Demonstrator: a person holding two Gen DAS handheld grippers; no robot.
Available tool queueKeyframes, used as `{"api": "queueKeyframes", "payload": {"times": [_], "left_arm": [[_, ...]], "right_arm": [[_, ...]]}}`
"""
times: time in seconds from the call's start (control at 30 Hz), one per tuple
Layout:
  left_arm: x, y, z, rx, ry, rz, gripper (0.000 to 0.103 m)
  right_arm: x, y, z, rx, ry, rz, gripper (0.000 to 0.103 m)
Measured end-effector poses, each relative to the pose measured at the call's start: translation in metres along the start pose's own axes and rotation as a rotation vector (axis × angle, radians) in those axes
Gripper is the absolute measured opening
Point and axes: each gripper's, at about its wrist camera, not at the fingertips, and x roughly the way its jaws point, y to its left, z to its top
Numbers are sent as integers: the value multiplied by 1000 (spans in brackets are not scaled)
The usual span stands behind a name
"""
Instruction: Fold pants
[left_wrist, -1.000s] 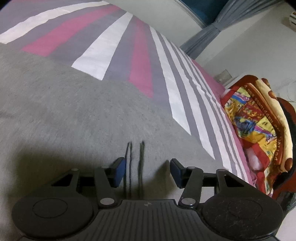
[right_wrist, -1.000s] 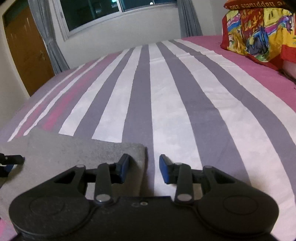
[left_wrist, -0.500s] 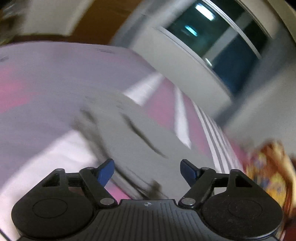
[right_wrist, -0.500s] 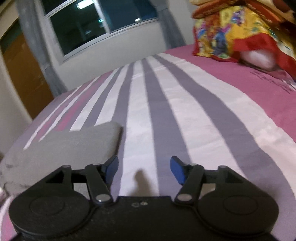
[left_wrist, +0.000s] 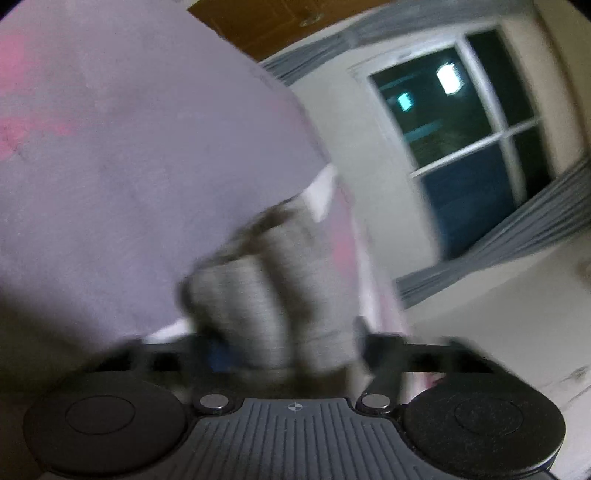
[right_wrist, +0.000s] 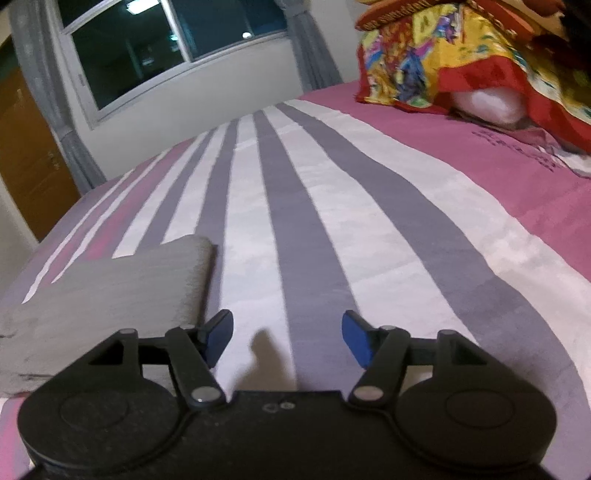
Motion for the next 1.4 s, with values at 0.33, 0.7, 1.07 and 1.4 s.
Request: {"api": "queueKeyframes", "payload": {"times": [0.33,0.7,1.07,1.4], "left_arm": [[-18,-17,2,102,27,109,33],[16,-225,-25,483,55,-124,33],[82,-329,-196,743,300,-229,33],[109,-325,-305,863,474,-181,35]], "right_arm": [[-2,-9,1,26,-2,-22,64],[-17,-45,4,206,-88,-82,65],[-22,-60,3,270,-107,-31,65],[-19,-71,3,326,-91,22,67]]}}
